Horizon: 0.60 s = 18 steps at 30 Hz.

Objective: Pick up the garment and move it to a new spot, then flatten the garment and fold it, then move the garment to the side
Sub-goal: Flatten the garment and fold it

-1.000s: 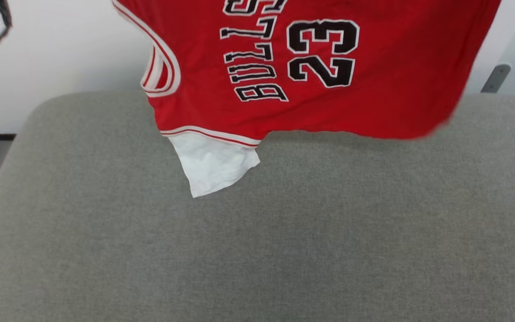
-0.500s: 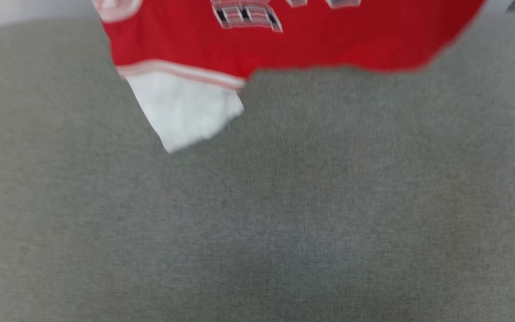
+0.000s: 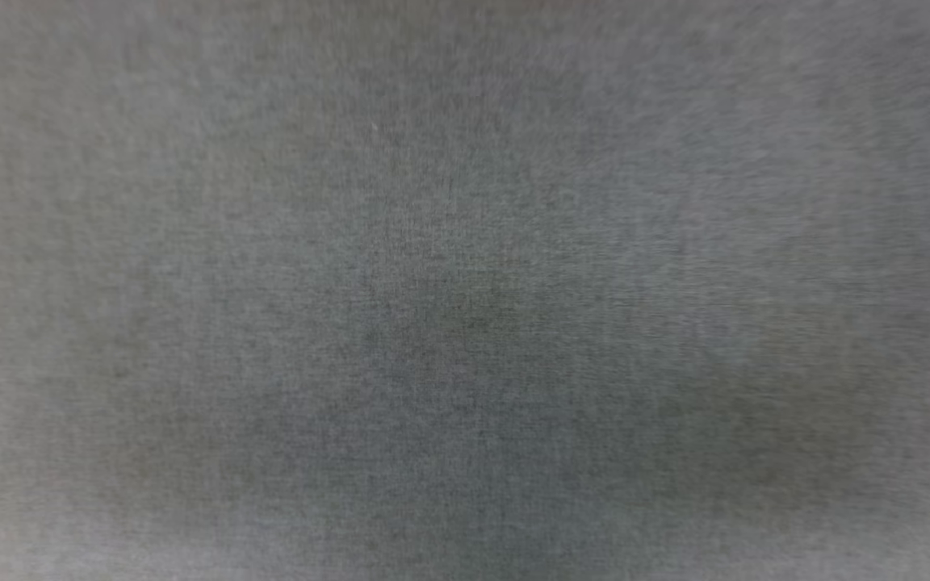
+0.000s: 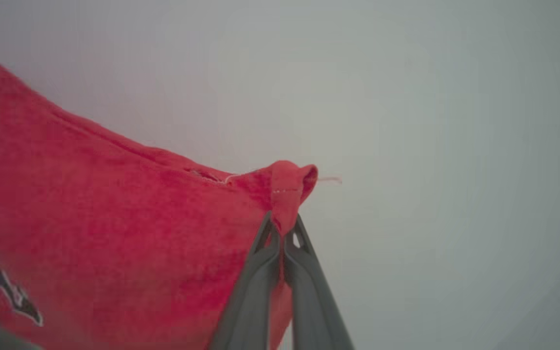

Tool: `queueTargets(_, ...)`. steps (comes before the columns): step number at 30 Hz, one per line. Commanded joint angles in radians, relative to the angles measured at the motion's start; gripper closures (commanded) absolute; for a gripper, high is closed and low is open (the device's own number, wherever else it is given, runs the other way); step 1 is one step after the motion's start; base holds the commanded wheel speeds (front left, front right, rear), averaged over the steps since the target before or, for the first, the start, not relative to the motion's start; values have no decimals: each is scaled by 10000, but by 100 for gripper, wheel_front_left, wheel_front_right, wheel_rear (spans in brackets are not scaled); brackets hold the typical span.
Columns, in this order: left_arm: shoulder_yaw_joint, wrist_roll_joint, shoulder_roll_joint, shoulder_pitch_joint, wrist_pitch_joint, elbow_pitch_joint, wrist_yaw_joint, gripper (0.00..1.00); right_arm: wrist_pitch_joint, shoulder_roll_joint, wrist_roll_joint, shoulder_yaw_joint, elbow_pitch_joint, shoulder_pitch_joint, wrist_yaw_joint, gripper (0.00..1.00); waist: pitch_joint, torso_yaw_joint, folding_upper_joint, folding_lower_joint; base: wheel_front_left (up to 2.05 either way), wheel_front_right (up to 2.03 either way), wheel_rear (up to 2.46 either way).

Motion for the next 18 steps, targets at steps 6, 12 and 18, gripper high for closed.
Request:
queueTargets(6, 981, 208, 151, 2185, -29, -886, -304, 100, -4, 475, -1149, -1098, 169, 1757, -13, 100, 1208, 847, 0, 0, 0, 0, 0)
queueTargets(12, 575, -149, -24, 4257, -25, -718, -1056, 100, -7, 416, -1265, -1061, 333, 3150, -13, 100, 83, 1244, 0, 0, 0, 0, 0)
queueTargets(18, -914, -1340, 597, 6273, 1099, -2288, -1116, 100, 1, 186, -319, -258, 96, 4772, -13, 100, -1361, 1422, 0, 0, 0, 0, 0)
